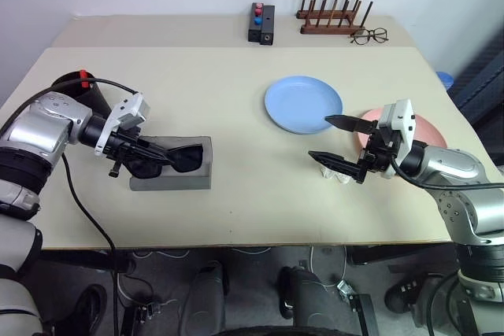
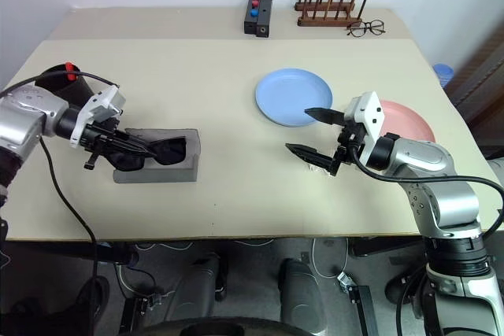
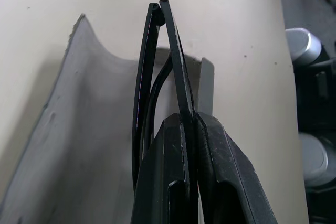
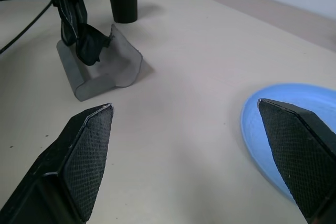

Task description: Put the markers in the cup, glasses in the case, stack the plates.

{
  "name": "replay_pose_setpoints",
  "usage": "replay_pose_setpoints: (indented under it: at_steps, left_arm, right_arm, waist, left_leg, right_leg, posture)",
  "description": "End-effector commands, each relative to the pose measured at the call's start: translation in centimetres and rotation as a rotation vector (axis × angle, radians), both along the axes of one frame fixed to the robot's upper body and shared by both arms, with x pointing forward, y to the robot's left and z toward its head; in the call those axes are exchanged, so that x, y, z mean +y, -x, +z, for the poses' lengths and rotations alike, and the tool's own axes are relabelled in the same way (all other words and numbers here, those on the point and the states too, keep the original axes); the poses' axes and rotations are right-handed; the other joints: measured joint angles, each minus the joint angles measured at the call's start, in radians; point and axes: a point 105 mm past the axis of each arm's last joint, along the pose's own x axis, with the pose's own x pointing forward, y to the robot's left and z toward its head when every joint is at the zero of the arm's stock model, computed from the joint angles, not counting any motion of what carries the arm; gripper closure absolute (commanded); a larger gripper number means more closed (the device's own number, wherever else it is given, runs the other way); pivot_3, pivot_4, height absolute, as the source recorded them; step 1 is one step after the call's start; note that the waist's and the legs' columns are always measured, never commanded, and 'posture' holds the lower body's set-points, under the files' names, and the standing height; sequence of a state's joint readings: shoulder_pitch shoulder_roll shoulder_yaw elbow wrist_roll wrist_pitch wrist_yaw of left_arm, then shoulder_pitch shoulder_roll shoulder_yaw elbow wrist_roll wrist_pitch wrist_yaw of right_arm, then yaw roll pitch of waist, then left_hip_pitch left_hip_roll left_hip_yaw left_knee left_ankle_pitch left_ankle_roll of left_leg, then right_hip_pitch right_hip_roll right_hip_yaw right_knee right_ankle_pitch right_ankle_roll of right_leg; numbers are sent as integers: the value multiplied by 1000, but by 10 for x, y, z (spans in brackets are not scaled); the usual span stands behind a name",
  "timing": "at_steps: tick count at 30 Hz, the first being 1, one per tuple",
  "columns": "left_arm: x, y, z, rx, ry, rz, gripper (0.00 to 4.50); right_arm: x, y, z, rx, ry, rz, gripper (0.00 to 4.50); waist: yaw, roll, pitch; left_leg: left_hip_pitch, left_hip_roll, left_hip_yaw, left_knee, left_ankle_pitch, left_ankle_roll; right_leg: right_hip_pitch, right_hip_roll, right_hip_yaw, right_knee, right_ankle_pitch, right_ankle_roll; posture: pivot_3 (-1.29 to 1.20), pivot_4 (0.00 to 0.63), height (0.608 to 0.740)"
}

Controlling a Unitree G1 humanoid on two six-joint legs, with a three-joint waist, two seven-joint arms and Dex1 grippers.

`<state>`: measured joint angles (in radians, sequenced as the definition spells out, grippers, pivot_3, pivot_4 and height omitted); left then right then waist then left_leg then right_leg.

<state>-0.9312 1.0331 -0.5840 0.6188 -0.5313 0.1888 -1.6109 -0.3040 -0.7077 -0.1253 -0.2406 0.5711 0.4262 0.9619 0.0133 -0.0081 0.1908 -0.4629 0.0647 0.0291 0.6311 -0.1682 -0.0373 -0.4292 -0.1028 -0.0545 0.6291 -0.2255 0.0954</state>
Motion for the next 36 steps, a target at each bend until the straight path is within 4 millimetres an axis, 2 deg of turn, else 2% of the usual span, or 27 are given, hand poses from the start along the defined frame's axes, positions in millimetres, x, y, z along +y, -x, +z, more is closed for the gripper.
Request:
replay_pose_setpoints:
  at_steps: [1,12,15,22,28,36]
  left_arm:
    - [0,-2,-2,-23,9,-12,4457]
    - [-3,-8,-21,6,-6,-24,4457]
    - [-5,-7,-22,17,-9,-34,3412]
    - [-6,-8,-17,1,-4,-44,34]
    - [-9,-12,-6,-40,14,-55,34]
    - [-10,-13,24,-153,24,-83,34]
  right_arm:
    - [0,2,11,-49,2,8,0]
    - [-6,2,10,-55,11,-13,0]
    - [-7,2,9,-55,12,-16,0]
    - [-7,1,8,-58,13,-17,0]
    - [-7,0,8,-62,12,-13,0]
    - [-6,0,7,-60,11,-7,0]
  waist:
    - [0,0,0]
    - [2,1,-1]
    - [1,1,-1]
    - [0,0,0]
    - [0,0,0]
    - [0,0,0]
  left_leg:
    - [0,0,0,0,0,0]
    - [1,0,0,0,0,0]
    - [1,0,0,0,0,0]
    - [0,0,0,0,0,0]
    - [0,0,0,0,0,0]
    - [0,0,0,0,0,0]
  right_leg:
    - [0,0,0,0,0,0]
    - [1,0,0,0,0,0]
    - [1,0,0,0,0,0]
    - [0,0,0,0,0,0]
    - [0,0,0,0,0,0]
    - [0,0,0,0,0,0]
  posture:
    - [0,150,740]
    - [0,150,740]
    - [0,150,740]
    - [0,150,740]
    - [0,150,740]
    - [0,150,740]
